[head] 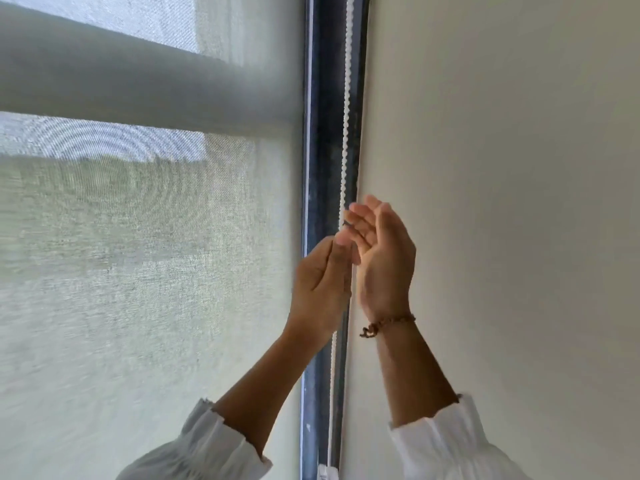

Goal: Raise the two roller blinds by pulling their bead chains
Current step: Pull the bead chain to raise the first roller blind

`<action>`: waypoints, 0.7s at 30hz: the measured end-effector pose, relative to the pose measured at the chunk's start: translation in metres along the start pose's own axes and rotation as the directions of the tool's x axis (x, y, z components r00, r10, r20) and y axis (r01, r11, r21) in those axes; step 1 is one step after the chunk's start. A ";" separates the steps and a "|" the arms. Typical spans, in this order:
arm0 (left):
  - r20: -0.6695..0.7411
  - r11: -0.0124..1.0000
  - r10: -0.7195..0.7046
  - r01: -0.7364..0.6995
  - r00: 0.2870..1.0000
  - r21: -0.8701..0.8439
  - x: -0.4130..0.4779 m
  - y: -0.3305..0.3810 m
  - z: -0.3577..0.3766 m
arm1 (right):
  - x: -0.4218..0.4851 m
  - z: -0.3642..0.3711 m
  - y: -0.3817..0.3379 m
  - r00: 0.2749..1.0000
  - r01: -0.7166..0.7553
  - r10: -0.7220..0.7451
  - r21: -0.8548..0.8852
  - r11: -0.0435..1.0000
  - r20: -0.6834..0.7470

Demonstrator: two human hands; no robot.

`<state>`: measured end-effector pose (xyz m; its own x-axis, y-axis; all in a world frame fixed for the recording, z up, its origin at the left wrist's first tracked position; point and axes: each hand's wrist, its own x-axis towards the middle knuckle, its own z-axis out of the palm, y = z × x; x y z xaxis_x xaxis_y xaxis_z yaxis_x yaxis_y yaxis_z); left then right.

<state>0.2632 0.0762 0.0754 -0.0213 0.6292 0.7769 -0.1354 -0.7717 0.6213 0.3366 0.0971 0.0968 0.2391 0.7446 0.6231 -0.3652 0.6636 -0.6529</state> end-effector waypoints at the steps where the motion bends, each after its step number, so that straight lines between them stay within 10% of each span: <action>1: 0.002 1.000 -0.016 0.016 1.000 0.025 -0.009 -0.005 0.001 | 0.009 0.010 -0.017 0.999 0.002 -0.005 0.069 0.998 0.033; 10: -0.008 0.970 -0.218 0.218 0.976 0.106 -0.093 -0.045 -0.003 | 0.016 0.042 -0.072 0.989 -0.110 0.097 0.114 0.987 0.112; 21: 0.033 0.964 -0.245 0.247 0.969 -0.098 -0.027 -0.013 -0.029 | -0.010 0.032 -0.071 0.955 0.295 -0.296 -0.027 0.955 -0.037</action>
<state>0.2370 0.0722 0.0434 0.0453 0.7959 0.6037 -0.2333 -0.5792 0.7811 0.3314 0.0403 0.1507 0.3699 0.5172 0.7718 -0.2537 0.8554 -0.4516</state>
